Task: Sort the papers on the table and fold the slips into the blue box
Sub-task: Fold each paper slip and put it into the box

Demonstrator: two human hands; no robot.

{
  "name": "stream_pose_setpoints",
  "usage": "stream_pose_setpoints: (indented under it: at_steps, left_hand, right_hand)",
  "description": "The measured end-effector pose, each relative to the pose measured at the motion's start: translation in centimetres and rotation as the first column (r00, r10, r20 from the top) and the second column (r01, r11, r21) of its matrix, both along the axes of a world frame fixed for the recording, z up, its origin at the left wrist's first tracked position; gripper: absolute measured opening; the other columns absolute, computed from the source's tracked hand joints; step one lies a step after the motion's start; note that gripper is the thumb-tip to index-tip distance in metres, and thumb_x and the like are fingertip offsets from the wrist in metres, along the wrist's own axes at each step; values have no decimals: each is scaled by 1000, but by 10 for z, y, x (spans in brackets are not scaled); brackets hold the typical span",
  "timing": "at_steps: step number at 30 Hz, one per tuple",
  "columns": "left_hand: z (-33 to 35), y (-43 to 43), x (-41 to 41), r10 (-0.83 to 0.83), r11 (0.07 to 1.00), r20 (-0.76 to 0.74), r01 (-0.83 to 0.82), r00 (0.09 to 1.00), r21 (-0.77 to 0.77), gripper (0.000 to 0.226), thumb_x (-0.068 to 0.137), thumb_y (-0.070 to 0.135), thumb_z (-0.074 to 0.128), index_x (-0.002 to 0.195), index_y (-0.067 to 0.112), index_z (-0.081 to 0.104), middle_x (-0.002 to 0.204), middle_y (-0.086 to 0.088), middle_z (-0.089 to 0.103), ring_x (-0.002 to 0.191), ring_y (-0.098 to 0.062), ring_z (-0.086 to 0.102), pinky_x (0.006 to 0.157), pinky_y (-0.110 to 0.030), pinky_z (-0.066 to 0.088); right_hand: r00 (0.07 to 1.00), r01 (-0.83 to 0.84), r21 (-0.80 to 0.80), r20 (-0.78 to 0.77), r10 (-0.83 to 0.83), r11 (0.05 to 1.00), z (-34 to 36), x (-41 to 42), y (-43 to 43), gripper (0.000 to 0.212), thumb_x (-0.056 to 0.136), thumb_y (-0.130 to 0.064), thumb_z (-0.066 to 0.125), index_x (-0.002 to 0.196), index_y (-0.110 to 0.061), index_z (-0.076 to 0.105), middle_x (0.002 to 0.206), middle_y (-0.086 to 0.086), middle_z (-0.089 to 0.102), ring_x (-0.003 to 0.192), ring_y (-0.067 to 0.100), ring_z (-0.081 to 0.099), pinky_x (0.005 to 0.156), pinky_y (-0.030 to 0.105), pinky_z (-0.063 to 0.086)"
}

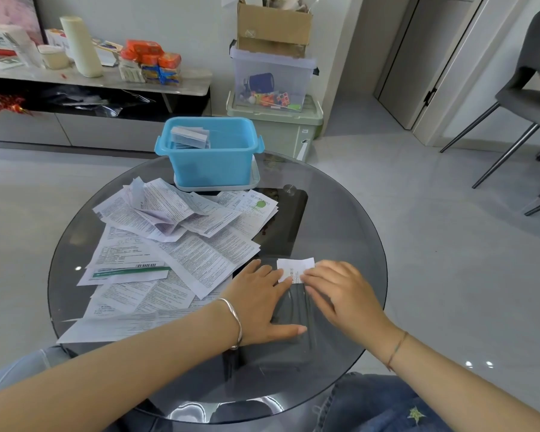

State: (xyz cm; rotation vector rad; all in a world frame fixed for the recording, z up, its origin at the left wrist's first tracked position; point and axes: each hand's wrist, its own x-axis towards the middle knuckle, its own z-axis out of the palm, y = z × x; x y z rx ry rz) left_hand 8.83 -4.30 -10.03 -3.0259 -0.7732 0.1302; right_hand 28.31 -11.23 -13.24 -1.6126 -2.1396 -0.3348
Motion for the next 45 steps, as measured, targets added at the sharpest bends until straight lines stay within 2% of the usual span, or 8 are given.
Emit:
stream_pose_setpoints:
  at_steps: [13, 18, 25, 29, 33, 37, 41, 45]
  left_hand:
    - [-2, 3, 2, -10, 1000, 12, 9, 1000, 11, 111, 64, 83, -8, 142, 20, 38, 127, -1, 51, 119, -20, 42, 110, -34, 16]
    - [3, 1, -5, -36, 999, -1, 36, 999, -29, 116, 66, 81, -15, 144, 11, 37, 146, -6, 41, 137, -21, 31, 116, -33, 8]
    - [11, 36, 11, -15, 987, 60, 25, 998, -158, 51, 93, 56, 40, 123, 17, 52, 115, 1, 59, 102, -19, 56, 85, -27, 39]
    - [11, 47, 27, -33, 996, 23, 34, 999, -88, 44, 92, 51, 51, 125, 22, 55, 111, 1, 54, 100, -18, 55, 75, -26, 38]
    - [26, 60, 31, 81, 993, 139, -68, 987, -91, 34, 97, 44, 43, 108, 23, 68, 102, 0, 65, 94, -19, 61, 67, -25, 39]
    - [49, 89, 7, 284, 902, 386, -109, 878, -417, 27, 90, 42, 61, 91, 20, 77, 81, 0, 73, 75, -14, 65, 72, -28, 52]
    - [69, 120, -26, 412, 832, 538, -62, 735, -552, 23, 81, 35, 72, 76, 14, 78, 64, 0, 71, 56, -7, 61, 63, -18, 51]
    - [89, 162, -53, 595, 731, 535, -127, 599, -671, 19, 89, 23, 65, 92, 7, 75, 77, 4, 70, 59, -4, 65, 59, -13, 52]
  right_hand:
    - [988, 40, -237, 151, -4, 971, 13, 21, -13, 57, 102, -41, 17, 113, -25, 70, 123, -8, 64, 122, 18, 54, 100, 33, 41]
    - [989, 13, -197, 144, 16, 980, 12, 21, -7, 41, 94, -40, 38, 104, -21, 73, 125, -4, 64, 123, 19, 54, 98, 33, 42]
    - [985, 49, -386, 170, 19, 921, 27, 14, 17, 41, 96, -36, 52, 131, -16, 52, 117, 3, 65, 101, 24, 63, 74, 34, 50]
    - [971, 10, -275, 232, 56, 961, 29, 11, 25, 18, 82, -18, 53, 92, -14, 68, 66, 1, 65, 53, 22, 60, 44, 23, 31]
    - [971, 95, -278, -186, -150, 956, 38, 9, 29, 12, 90, -22, 60, 87, -21, 71, 71, -8, 68, 64, 11, 62, 53, 22, 38]
    - [613, 20, -320, -745, -265, 947, 69, -9, 48, 14, 85, -11, 70, 77, -22, 69, 72, -11, 70, 62, -2, 60, 62, 11, 45]
    - [487, -50, -329, -833, -264, 943, 99, -36, 93, 16, 83, -5, 71, 74, -18, 68, 64, -7, 67, 50, 1, 58, 55, 15, 49]
    - [411, -110, -345, -870, -273, 932, 129, -66, 149, 5, 84, -5, 70, 88, -2, 69, 72, 8, 67, 49, 5, 60, 52, 15, 51]
